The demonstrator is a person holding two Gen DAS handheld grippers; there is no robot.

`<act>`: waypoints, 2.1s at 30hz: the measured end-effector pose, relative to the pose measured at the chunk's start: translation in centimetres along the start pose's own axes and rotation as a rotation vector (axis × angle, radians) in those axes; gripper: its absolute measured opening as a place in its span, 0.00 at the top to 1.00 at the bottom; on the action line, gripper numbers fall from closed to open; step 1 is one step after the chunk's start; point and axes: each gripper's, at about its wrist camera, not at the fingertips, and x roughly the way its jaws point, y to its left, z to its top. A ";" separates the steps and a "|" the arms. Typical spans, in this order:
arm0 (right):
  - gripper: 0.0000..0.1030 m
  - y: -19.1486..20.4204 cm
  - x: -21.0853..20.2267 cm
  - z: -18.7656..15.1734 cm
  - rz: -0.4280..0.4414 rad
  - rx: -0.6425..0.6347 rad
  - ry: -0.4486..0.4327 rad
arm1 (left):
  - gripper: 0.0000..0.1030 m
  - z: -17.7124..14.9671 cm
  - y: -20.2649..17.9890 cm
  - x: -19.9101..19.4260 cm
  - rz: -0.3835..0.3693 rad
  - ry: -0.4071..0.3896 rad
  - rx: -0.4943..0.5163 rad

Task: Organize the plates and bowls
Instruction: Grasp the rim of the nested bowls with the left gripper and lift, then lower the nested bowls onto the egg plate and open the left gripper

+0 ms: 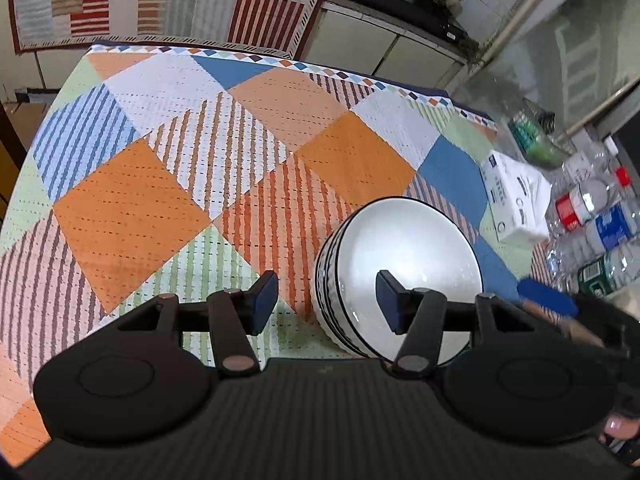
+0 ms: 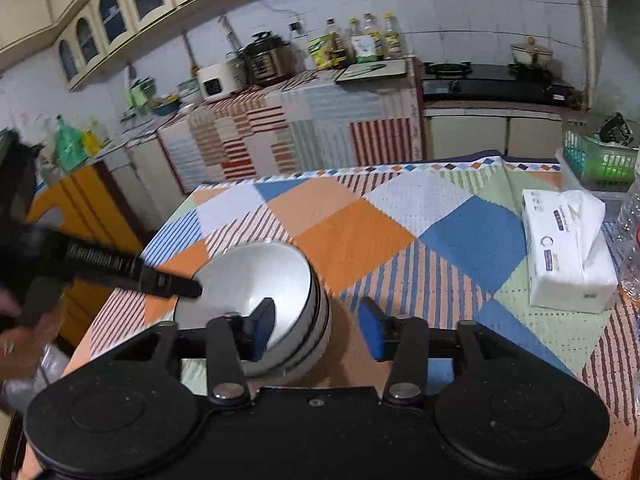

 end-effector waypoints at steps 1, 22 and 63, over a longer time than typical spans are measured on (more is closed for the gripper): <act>0.41 0.0 -0.1 -0.2 0.011 -0.012 0.005 | 0.45 0.0 0.2 0.1 -0.002 -0.003 -0.010; 0.08 3.3 7.7 -2.1 0.044 -0.212 0.232 | 0.48 0.2 2.9 5.9 -0.080 0.037 -0.062; 0.09 7.2 0.2 -3.5 0.128 -0.349 0.061 | 0.66 -3.8 -0.9 -4.3 -0.217 0.001 -0.062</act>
